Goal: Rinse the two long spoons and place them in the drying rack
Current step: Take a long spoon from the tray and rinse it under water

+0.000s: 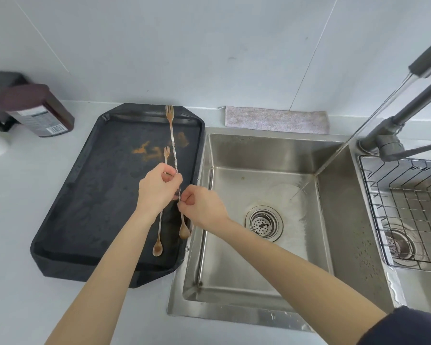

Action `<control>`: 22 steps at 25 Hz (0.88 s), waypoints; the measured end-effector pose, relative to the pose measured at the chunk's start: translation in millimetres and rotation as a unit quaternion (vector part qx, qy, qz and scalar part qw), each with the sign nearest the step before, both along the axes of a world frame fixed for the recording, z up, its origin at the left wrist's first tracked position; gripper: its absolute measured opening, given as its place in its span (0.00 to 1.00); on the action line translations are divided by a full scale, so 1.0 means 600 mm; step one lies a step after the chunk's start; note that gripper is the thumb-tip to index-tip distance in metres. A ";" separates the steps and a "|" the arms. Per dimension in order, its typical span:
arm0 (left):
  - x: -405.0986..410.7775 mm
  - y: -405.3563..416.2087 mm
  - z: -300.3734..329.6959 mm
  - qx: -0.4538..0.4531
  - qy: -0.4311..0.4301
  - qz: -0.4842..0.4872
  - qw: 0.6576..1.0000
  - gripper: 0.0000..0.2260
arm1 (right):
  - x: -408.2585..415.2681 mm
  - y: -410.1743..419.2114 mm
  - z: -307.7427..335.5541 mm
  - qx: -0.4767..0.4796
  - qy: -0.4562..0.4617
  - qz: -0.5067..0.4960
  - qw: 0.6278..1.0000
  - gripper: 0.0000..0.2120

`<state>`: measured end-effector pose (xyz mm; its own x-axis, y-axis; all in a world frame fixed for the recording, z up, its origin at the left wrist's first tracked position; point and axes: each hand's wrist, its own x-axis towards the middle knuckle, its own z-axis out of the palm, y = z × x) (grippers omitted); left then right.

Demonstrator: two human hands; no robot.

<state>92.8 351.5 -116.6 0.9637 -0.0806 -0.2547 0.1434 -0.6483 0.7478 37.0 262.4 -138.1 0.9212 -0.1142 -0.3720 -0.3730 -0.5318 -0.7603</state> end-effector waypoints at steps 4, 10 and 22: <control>-0.023 -0.035 0.025 -0.061 0.014 -0.019 0.998 0.01 | -0.028 -0.047 0.016 0.027 -0.007 -0.031 0.999 0.08; -0.073 -0.103 0.033 -0.181 0.057 -0.054 0.980 0.05 | -0.097 -0.119 0.023 -0.010 -0.034 -0.056 0.998 0.03; -0.155 -0.273 0.025 -0.215 0.107 -0.173 0.955 0.07 | -0.180 -0.337 0.067 -0.012 -0.097 -0.164 0.982 0.12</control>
